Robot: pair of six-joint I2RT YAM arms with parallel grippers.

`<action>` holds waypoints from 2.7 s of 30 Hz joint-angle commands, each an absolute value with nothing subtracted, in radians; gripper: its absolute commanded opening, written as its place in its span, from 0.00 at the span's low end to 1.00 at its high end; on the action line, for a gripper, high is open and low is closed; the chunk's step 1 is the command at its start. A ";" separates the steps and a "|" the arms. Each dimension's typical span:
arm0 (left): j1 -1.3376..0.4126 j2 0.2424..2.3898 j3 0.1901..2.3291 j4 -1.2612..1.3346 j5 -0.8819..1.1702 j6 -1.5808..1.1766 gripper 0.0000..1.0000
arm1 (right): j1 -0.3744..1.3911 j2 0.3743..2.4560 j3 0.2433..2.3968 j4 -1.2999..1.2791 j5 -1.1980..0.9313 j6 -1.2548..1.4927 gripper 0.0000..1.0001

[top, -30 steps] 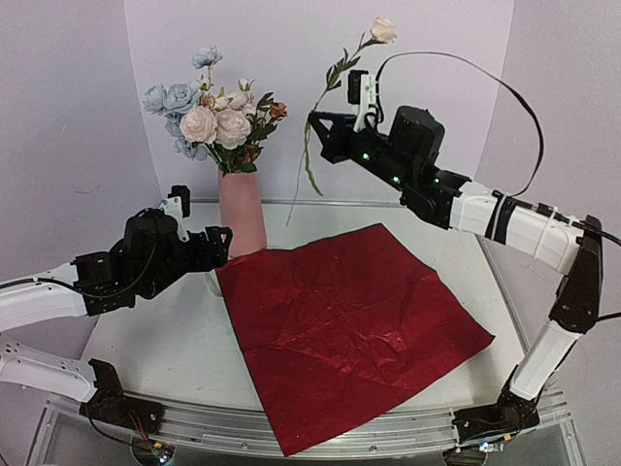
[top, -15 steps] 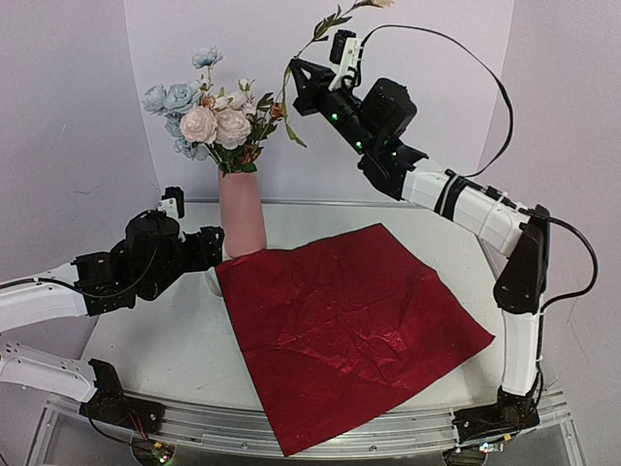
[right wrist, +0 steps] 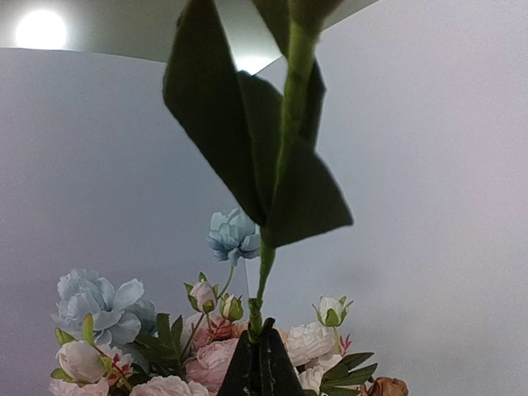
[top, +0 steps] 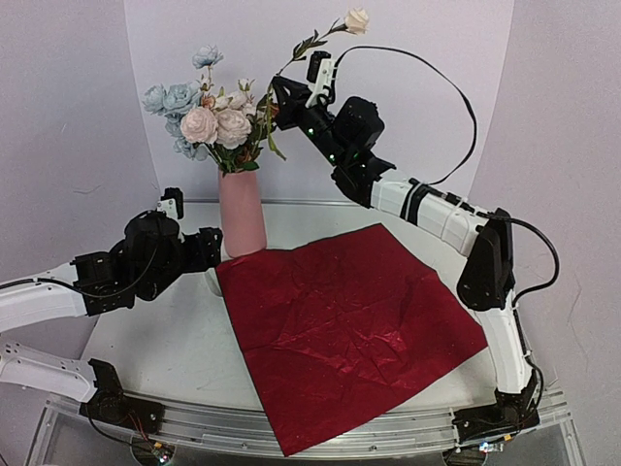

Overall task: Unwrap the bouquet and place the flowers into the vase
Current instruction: Insert the fake flower into the vase.

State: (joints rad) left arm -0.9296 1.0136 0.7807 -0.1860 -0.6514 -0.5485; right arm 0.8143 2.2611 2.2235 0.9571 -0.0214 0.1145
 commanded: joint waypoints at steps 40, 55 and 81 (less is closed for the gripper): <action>-0.916 1.063 0.948 -0.147 -0.420 -0.295 0.82 | 0.819 1.597 1.550 0.808 -0.057 0.224 0.00; -0.916 1.295 1.158 -0.040 0.148 -0.292 0.84 | 0.820 1.248 1.186 0.610 -0.396 0.301 0.00; -0.916 1.370 1.131 0.118 0.453 -0.399 0.70 | 0.820 1.164 1.127 0.589 -0.437 0.380 0.00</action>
